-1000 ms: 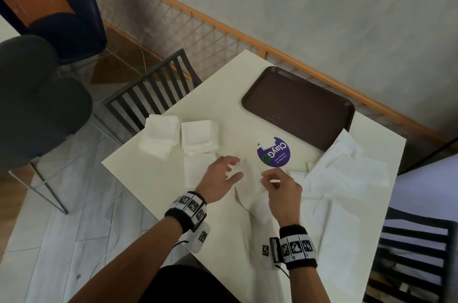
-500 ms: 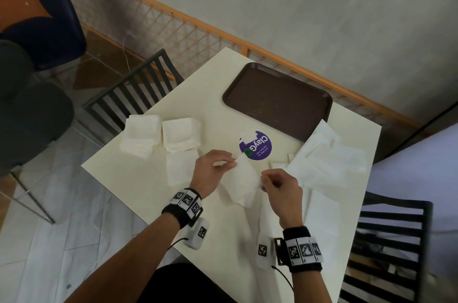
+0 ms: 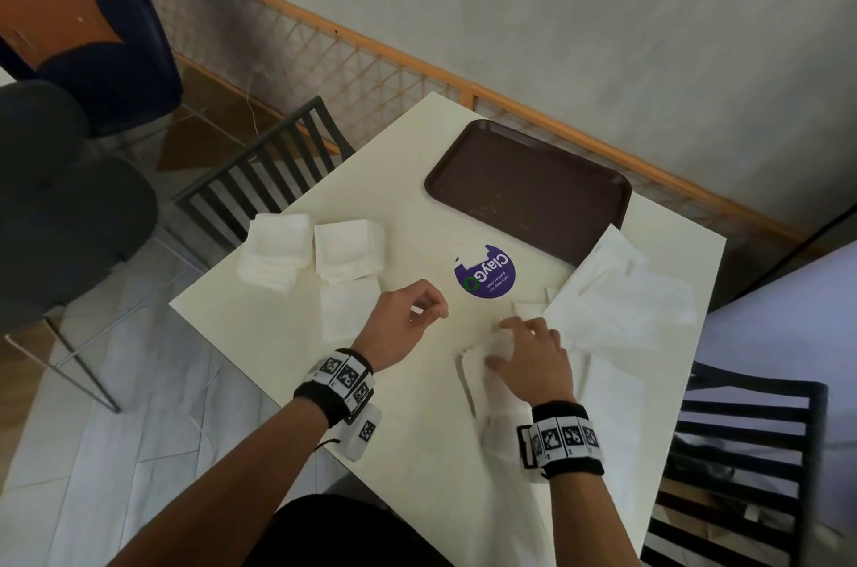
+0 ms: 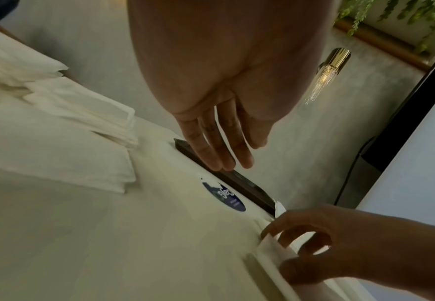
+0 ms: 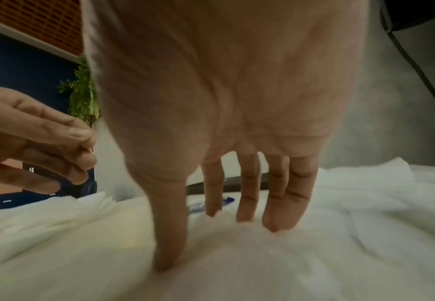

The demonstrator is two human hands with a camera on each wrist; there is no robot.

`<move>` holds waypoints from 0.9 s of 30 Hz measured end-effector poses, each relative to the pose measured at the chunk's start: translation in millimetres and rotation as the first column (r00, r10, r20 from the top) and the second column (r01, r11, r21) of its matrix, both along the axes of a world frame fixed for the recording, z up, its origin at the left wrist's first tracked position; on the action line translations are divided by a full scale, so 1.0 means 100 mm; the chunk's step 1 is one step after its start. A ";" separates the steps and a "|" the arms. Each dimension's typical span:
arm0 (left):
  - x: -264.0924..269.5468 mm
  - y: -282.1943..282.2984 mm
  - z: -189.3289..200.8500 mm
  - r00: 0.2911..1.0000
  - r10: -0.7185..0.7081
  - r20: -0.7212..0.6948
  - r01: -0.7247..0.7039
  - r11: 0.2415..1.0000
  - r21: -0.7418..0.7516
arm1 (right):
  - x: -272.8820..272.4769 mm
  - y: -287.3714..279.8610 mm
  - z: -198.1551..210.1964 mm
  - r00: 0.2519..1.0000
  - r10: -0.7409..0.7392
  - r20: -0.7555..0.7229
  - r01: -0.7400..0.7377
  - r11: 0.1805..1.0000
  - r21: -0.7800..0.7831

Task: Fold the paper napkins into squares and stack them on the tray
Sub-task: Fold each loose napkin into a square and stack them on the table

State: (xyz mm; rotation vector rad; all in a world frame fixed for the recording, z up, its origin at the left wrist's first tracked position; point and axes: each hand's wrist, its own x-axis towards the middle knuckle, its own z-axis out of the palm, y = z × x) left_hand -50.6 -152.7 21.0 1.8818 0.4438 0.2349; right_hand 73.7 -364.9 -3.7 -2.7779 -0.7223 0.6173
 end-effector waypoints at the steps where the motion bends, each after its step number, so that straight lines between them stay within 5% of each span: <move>1: -0.04 -0.02 -0.04 1.000 0.003 -0.024 -0.003 1.000 -0.004 | 0.01 -0.04 -0.05 0.998 -0.040 -0.040 0.042 0.999 0.031; 5: -0.14 -0.13 -0.20 0.992 -0.015 -0.125 0.015 1.000 -0.005 | -0.03 -0.10 -0.17 0.985 -0.145 -0.096 0.166 0.948 0.271; 9: -0.13 -0.30 -0.16 0.978 -0.111 -0.176 0.096 0.991 -0.093 | -0.16 -0.05 0.06 0.969 -0.191 -0.158 0.247 0.807 0.537; 14: -0.06 -0.37 0.02 0.998 0.054 -0.044 -0.063 0.975 -0.212 | -0.23 -0.03 0.41 0.926 -0.281 -0.252 0.377 0.642 0.668; 21: -0.18 -0.36 0.36 0.997 0.065 -0.047 -0.076 0.958 -0.277 | -0.29 -0.15 0.71 0.964 -0.191 -0.183 0.263 0.606 0.751; 27: -0.16 -0.32 0.45 0.999 -0.022 -0.026 0.021 0.998 -0.059 | -0.20 -0.11 0.94 0.971 -0.033 -0.237 0.195 0.686 0.701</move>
